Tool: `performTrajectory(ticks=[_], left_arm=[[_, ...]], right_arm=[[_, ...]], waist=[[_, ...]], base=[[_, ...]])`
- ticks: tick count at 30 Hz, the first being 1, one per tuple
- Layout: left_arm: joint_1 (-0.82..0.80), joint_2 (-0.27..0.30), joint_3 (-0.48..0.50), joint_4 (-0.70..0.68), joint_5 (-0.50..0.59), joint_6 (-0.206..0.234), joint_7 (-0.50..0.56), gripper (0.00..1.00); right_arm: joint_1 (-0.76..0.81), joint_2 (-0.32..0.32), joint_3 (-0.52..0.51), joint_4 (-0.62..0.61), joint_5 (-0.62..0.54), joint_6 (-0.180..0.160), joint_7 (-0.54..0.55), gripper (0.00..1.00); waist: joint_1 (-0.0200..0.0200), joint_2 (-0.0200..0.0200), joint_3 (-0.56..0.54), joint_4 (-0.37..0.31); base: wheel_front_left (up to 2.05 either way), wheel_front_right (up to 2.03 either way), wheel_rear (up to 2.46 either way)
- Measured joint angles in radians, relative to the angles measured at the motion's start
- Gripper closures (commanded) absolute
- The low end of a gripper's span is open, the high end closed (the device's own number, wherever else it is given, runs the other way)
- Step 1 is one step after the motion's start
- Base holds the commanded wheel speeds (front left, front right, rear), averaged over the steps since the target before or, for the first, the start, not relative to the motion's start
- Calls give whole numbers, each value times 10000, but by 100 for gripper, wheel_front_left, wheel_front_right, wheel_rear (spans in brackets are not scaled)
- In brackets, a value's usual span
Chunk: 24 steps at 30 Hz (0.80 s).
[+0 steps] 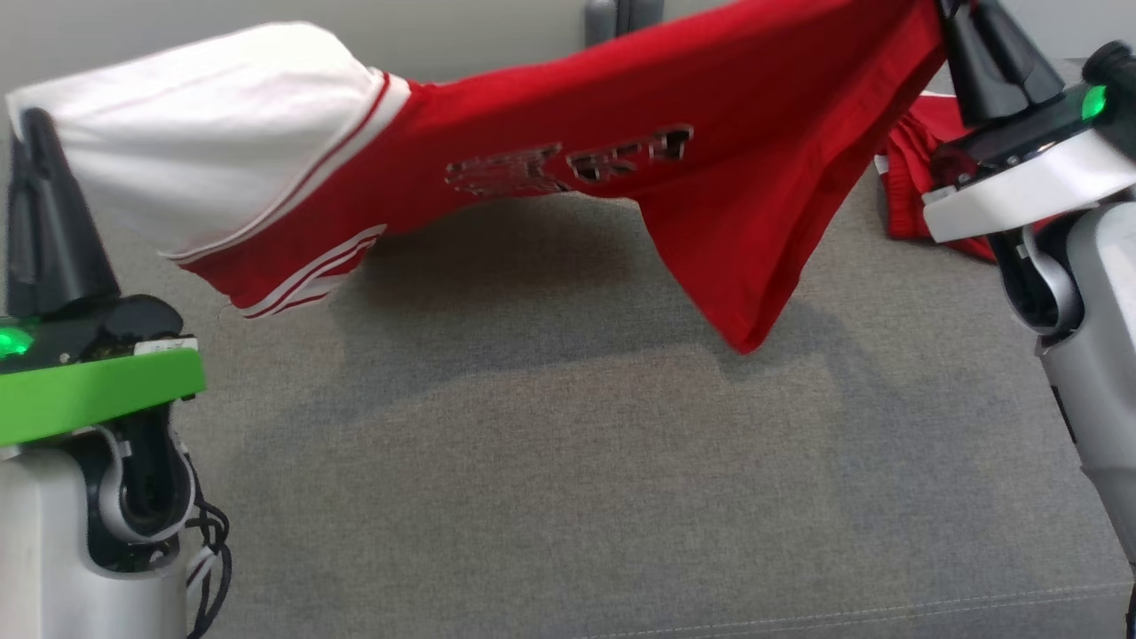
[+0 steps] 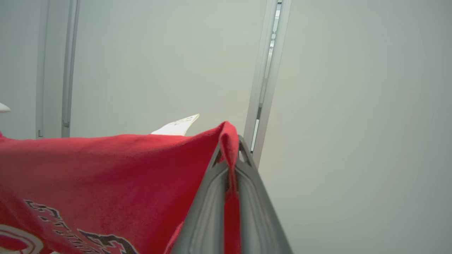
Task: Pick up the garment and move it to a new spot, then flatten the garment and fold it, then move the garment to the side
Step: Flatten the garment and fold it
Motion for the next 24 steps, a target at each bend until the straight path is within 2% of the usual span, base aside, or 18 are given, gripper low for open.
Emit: performTrajectory(ticks=[3,7,13,18,22,24], left_arm=[[-24,19,403,-1001,272,-98,-6,100],[-95,259,506,-2284,633,-261,-33,100],[-782,637,-219,-3540,882,-428,-29,100],[-1223,721,-573,-3212,744,-359,955,100],[-1273,775,-878,-1749,546,-194,1860,100],[-1434,742,-949,-886,376,-128,2232,100]], right_arm=[[107,-17,-451,-1455,17,-123,-2,100],[479,-236,-959,-2773,17,-165,-2,100],[1012,-786,-1772,-4065,523,-161,-4,100],[1311,-1014,-1313,-3908,1244,33,474,100],[1301,-788,-332,-2824,2318,174,1732,100],[989,-683,221,-2109,2422,219,2290,100]], waist=[[0,0,-245,-204],[0,0,-559,-512],[0,1,-870,-842],[0,0,-687,-817],[0,0,-315,-707],[0,0,-80,-634]], base=[[0,0,0],[0,0,0],[0,0,0],[0,0,0],[0,0,0],[0,0,0]])
